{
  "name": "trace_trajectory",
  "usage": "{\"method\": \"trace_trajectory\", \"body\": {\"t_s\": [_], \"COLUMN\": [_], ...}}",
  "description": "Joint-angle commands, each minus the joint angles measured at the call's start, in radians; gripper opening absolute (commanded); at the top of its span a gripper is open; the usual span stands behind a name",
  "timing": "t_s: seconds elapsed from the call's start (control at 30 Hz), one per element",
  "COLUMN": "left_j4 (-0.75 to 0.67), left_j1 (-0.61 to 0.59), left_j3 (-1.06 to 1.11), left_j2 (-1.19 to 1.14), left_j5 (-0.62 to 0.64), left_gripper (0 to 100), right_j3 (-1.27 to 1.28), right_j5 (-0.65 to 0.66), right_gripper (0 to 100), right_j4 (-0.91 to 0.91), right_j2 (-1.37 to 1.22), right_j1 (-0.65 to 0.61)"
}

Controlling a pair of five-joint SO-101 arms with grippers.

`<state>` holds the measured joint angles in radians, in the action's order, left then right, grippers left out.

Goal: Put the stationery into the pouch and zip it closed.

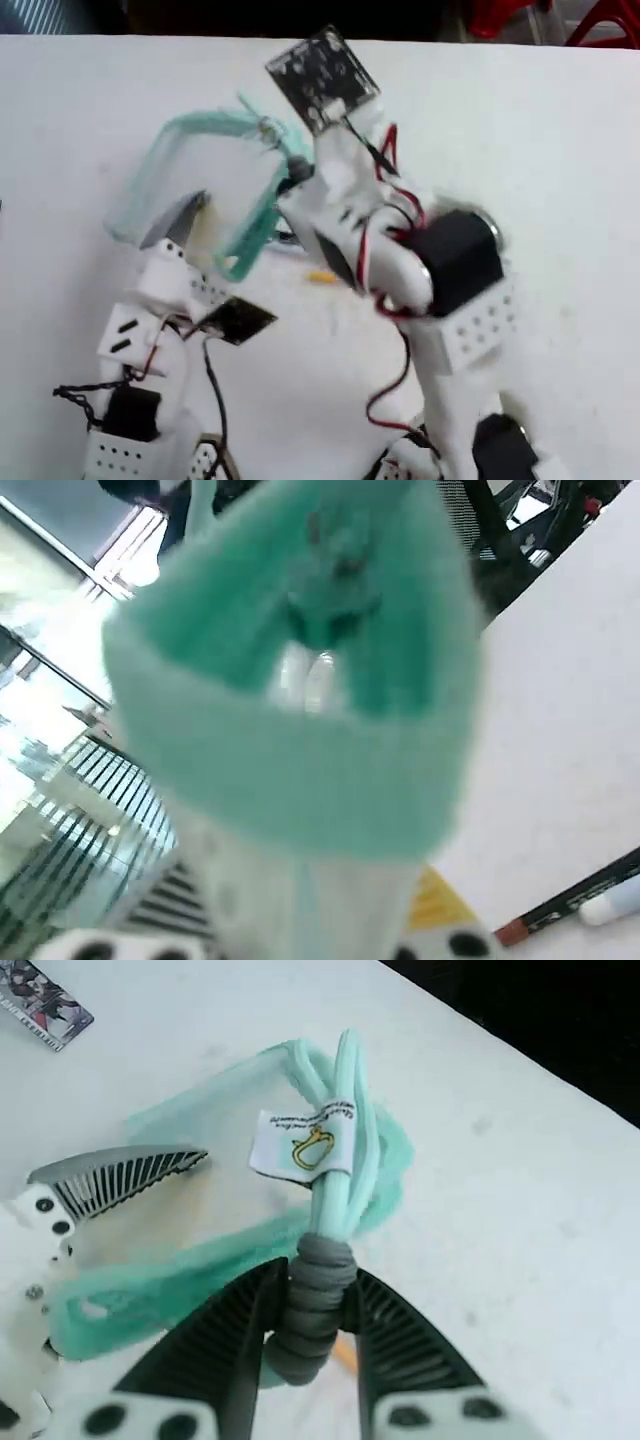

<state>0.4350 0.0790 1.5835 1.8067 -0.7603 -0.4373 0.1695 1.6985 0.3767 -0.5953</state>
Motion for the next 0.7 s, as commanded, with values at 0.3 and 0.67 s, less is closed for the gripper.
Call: {"method": "trace_trajectory", "body": {"t_s": [0.3,0.67], "left_j4": [0.555,0.792], "left_j1": [0.163,0.360], "left_j3": [-0.367,-0.549], "left_j2": [0.016,0.016], "left_j5": [0.404,0.468], "left_gripper": [2,2], "right_j3": [0.250,0.253], "right_j5": [0.029,0.037], "right_gripper": [1.7,1.7], "right_j4": [-0.291,-0.414], "right_j2": [0.283,0.283], "right_j1": [0.028,0.041]}}
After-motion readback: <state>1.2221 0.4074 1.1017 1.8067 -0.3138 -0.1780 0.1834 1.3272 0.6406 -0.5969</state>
